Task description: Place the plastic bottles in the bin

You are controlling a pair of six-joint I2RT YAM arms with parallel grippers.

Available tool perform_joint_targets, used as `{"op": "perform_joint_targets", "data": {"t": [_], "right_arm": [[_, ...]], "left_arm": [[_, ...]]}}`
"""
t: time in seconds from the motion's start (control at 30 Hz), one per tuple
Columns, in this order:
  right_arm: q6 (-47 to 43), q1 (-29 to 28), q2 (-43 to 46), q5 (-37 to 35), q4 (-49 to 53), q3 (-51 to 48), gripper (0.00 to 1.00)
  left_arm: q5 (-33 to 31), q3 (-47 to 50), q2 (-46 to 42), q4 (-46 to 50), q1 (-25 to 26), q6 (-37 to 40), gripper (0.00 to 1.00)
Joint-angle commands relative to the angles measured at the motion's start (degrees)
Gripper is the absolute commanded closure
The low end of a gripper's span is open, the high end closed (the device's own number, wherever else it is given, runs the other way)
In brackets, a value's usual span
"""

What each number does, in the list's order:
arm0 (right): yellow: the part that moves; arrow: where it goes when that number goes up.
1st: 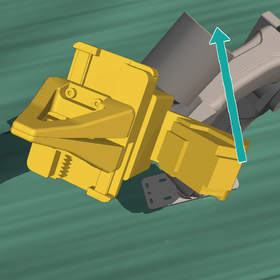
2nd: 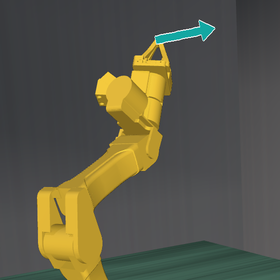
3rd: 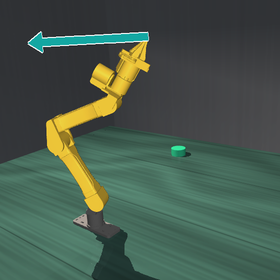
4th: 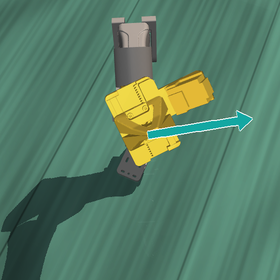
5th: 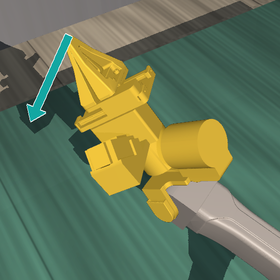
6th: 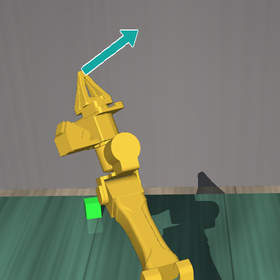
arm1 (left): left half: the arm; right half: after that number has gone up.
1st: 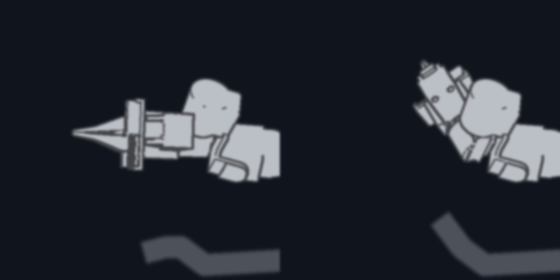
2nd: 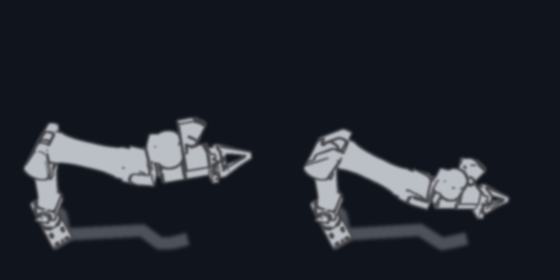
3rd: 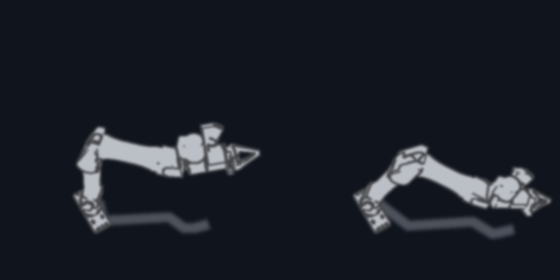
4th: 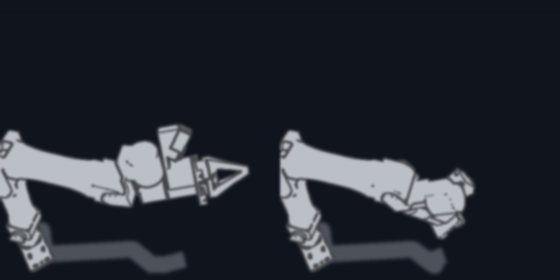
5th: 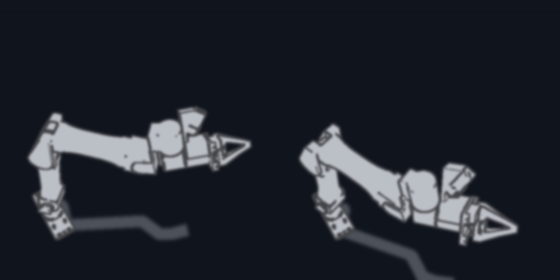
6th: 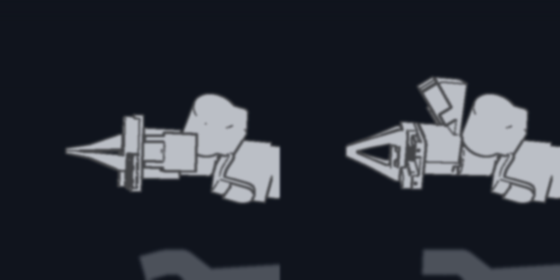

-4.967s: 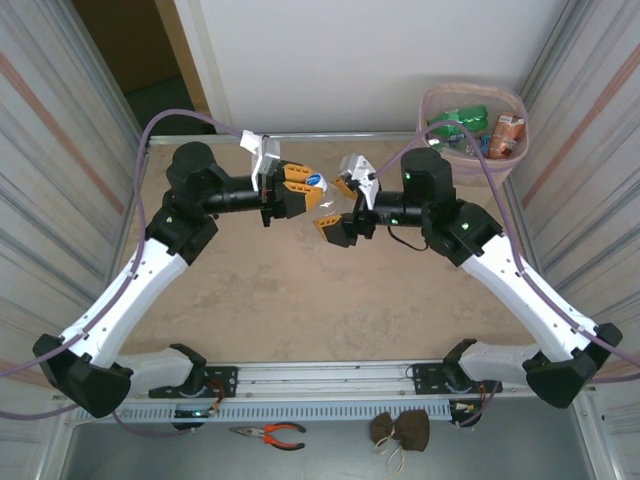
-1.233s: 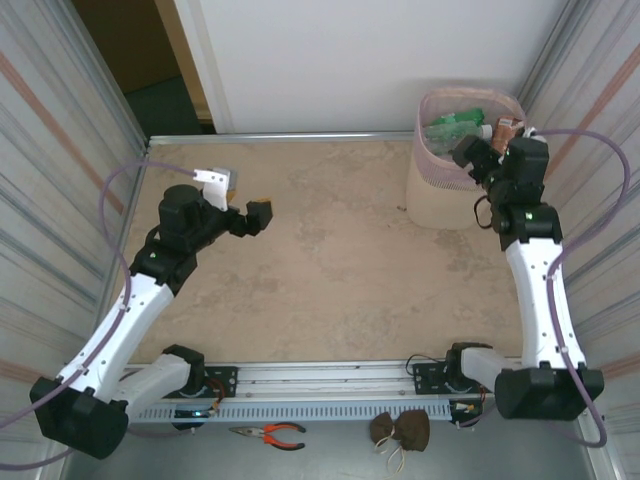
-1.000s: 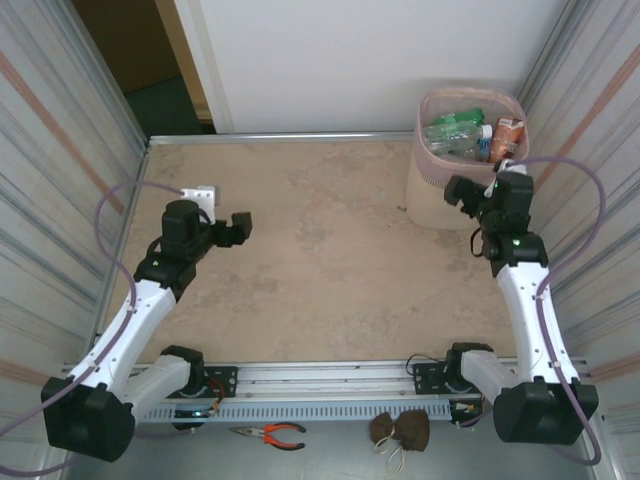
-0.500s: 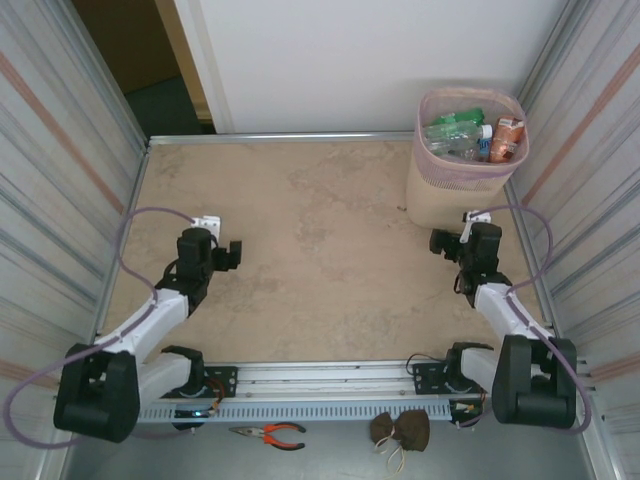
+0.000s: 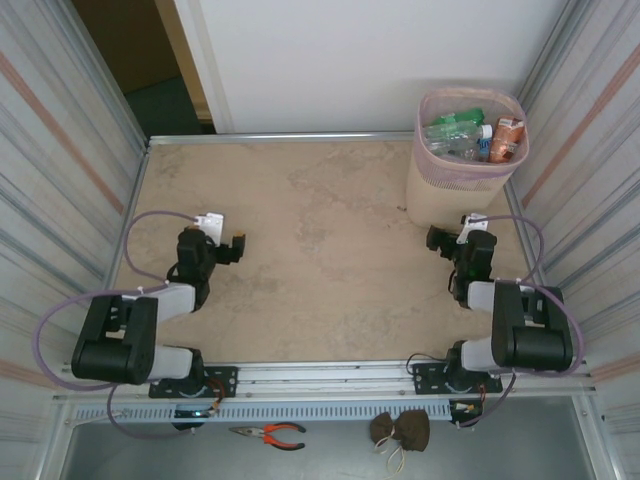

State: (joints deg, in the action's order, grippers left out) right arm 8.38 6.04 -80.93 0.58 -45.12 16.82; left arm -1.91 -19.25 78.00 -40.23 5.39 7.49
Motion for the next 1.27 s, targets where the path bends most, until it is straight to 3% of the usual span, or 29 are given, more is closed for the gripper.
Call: {"op": "perform_joint_targets", "data": {"t": [0.0,0.17,0.4,0.6,1.23], "right_arm": [[0.1,0.3,-3.0,3.0,-5.9,1.6,0.01],[-0.1,0.1,-7.2,3.6,-9.0,2.2,0.01],[-3.5,-3.9,-7.5,-1.4,-1.4,6.2,0.01],[-3.5,-3.8,-7.5,-1.1,-1.3,6.3,0.01],[-3.3,-3.6,-7.5,-0.9,-1.3,6.3,0.01]], "left_arm": [[6.8,-0.3,2.6,-7.6,-3.6,-1.3,0.01],[9.9,-2.4,7.6,-7.6,-4.1,-0.6,0.01],[11.4,-3.9,8.6,-5.8,-5.3,-1.6,0.01],[8.2,-4.7,9.0,-4.5,-5.3,-2.7,0.01],[8.3,-4.4,8.7,-4.9,-5.2,-2.8,0.01]]}}
